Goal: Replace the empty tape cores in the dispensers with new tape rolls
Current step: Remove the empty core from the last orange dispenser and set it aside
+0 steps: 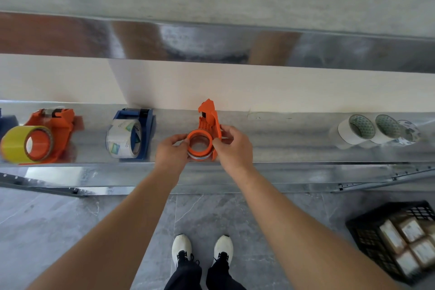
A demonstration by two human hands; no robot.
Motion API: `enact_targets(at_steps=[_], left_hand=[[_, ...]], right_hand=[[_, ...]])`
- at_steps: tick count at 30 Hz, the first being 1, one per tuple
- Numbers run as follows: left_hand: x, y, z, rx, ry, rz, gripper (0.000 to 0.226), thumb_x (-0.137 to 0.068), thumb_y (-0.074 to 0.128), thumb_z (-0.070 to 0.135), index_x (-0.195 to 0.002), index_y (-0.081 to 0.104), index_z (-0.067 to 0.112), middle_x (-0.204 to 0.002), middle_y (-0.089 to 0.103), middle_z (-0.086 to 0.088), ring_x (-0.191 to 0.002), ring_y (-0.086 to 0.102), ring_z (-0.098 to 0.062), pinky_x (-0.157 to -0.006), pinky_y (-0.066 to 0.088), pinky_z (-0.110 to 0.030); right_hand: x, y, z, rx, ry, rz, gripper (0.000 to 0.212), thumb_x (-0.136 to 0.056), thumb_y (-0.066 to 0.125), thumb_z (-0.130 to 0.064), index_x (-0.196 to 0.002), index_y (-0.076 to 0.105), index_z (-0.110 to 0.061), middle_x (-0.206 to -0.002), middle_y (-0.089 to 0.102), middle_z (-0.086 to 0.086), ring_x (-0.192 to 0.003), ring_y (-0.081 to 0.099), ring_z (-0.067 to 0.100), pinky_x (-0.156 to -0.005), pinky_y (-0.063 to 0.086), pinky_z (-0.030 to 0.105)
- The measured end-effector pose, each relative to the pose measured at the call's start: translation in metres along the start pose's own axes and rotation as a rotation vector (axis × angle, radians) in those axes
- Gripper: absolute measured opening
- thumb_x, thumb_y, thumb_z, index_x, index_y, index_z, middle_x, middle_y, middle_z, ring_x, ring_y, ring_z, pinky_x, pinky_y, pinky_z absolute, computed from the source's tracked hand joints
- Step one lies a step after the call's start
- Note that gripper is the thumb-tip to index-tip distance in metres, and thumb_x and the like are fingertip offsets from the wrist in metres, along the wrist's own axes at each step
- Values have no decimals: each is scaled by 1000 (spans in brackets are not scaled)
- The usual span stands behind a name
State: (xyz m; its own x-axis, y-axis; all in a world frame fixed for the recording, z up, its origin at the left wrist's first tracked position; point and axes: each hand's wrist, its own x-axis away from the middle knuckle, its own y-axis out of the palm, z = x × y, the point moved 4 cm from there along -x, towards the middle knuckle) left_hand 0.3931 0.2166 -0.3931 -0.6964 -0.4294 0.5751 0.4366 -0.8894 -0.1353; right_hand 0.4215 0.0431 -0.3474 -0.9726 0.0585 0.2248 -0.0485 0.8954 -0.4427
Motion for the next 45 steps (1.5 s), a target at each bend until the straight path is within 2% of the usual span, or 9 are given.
enact_targets(at_steps=[4,9,20,23,26,28,34,42,45], left_hand=[[-1,0,-1,19,-4,-8,11,-103,68,16,-109,74,22,-102,81,-10,-92,80,-28,-85,67,-46],[-2,-1,-1,19,-29,-13,18,-103,68,17,-121,74,17,-103,80,-11,-91,80,-28,-83,68,-46],[2,-2,2,4,-30,-21,16,-103,68,16,-117,75,19,-103,81,-10,-92,80,-29,-83,67,-48],[4,-1,4,-4,-25,-23,15,-104,66,16,-116,75,21,-102,81,-8,-93,80,-27,-85,67,-46],[4,-1,4,0,-23,-23,15,-104,66,17,-116,75,21,-102,81,-7,-93,80,-26,-85,67,-46],[5,-1,4,13,-31,-20,16,-104,66,16,-118,74,19,-102,80,-8,-92,80,-26,-85,67,-45],[11,-1,9,39,-47,-31,17,-105,65,14,-120,72,18,-101,80,-10,-89,81,-26,-84,67,-42],[15,-1,15,23,-76,-38,20,-106,64,15,-125,69,18,-98,79,-8,-84,80,-22,-69,67,-33],[19,-3,20,42,-77,-46,20,-109,57,14,-125,69,15,-101,78,-8,-88,79,-22,-69,67,-34]], right_hand=[[-8,-10,1,14,2,41,27,-93,65,-20,-117,76,-25,-103,77,-13,-94,69,2,-83,51,15],[-20,-22,5,63,15,55,35,-96,60,-14,-130,70,-19,-122,74,-4,-113,67,10,-96,46,19],[-36,-26,7,63,6,-17,31,-98,59,-6,-122,72,-22,-118,74,-7,-113,68,10,-107,52,34],[-29,-33,0,69,-59,21,33,-92,66,-7,-120,72,-24,-115,74,-11,-109,68,6,-102,54,29],[-11,-38,-25,153,-332,127,33,-87,72,-8,-117,73,-21,-113,73,-10,-105,66,3,-93,47,11],[-3,-29,-38,201,-449,84,27,-86,71,-4,-108,78,-18,-106,76,-6,-99,68,6,-91,51,16],[4,14,-30,329,-252,-193,19,-89,56,-4,-89,71,-16,-77,68,-1,-69,60,15,-64,46,28],[3,19,-21,303,30,-181,31,-94,52,-6,-69,50,-24,-66,55,-5,-60,52,12,-55,34,23],[5,20,-22,267,70,-139,24,-93,52,-8,-72,60,-14,-66,59,0,-63,55,18,-55,37,28]])
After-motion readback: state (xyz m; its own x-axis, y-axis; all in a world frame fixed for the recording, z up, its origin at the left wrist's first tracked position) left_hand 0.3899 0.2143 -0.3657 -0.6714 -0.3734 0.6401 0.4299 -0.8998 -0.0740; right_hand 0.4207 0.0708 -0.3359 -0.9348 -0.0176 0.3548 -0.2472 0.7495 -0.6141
